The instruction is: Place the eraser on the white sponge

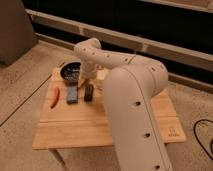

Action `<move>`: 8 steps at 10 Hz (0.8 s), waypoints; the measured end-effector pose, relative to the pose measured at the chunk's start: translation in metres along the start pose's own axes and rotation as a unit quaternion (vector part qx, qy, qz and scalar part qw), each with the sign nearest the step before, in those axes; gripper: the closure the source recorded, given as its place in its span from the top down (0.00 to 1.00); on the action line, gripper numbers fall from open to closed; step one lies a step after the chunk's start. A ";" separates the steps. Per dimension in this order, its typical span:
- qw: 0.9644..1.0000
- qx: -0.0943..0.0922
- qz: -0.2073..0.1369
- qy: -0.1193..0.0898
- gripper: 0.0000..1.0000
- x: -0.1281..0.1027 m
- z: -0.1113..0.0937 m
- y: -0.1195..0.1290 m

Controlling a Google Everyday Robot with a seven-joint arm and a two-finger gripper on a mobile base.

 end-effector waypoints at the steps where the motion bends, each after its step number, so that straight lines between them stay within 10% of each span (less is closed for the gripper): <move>1: 1.000 0.005 0.001 0.007 0.65 -0.002 0.007 -0.003; 8: 0.998 0.037 -0.010 0.045 0.65 -0.016 0.043 -0.003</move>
